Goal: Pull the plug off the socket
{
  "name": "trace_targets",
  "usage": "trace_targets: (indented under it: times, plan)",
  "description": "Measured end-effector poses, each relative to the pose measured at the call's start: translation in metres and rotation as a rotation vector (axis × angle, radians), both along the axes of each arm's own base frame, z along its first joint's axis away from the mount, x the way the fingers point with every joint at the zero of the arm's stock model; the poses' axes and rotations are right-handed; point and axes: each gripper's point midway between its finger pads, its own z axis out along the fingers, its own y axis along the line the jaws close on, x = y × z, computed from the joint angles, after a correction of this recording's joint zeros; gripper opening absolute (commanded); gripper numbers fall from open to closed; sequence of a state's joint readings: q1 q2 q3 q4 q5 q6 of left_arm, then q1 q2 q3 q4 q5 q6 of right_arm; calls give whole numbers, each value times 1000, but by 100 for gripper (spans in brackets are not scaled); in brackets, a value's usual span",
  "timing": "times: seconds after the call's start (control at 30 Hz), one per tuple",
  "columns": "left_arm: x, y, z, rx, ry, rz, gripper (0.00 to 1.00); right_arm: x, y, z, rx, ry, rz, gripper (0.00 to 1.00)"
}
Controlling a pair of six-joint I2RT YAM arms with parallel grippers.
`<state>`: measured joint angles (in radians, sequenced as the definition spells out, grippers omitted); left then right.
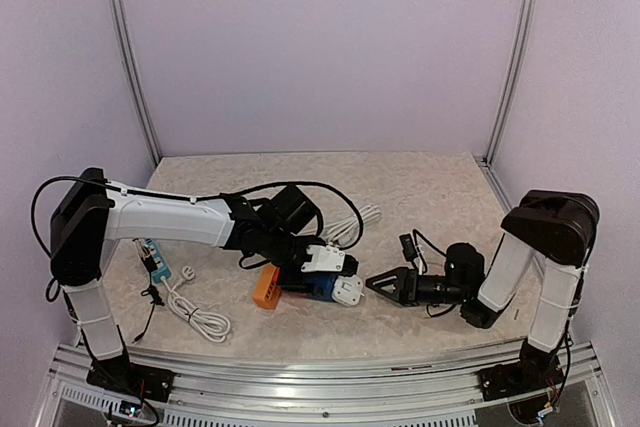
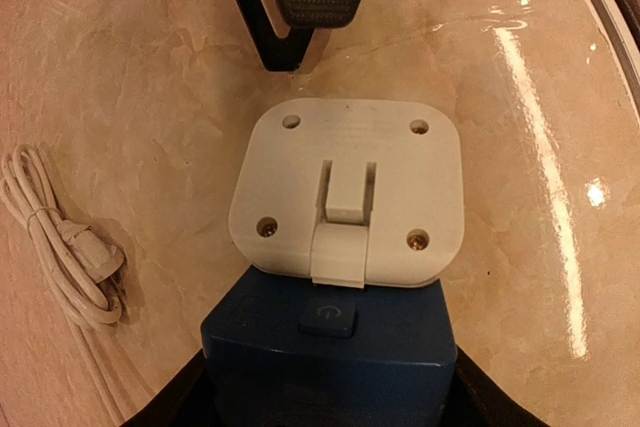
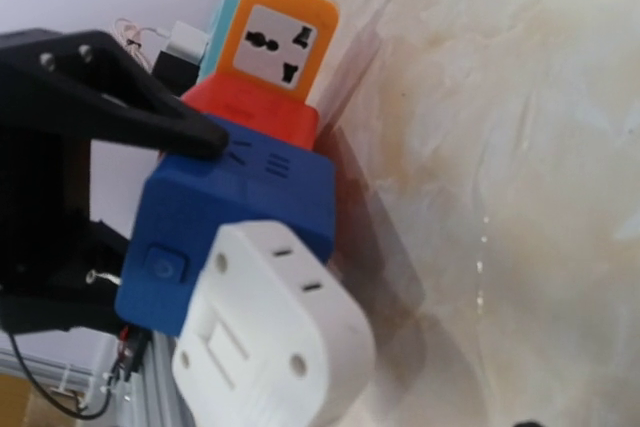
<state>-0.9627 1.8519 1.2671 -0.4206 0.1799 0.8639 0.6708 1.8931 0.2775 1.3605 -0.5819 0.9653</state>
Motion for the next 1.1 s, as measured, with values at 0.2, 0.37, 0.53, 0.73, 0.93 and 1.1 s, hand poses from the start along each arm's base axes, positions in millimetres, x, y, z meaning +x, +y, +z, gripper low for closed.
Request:
trace_targets:
  times: [0.2,0.37,0.53,0.73,0.93,1.1]
  plan:
    - [2,-3,6,-28,-6,15,38,4,10,1,28,39,12,79]
    - [3,-4,6,-42,-8,21,38,7,26,1,48,54,34,77]
    - [4,-4,7,-55,-14,26,37,9,39,0,69,76,57,67]
    - [5,-3,7,-66,-21,28,37,4,47,-7,75,138,70,50]
    - [6,-2,5,-67,-22,32,36,-3,42,-14,56,182,67,29]
    - [8,3,1,-53,-18,42,36,-7,38,-11,59,198,59,21]
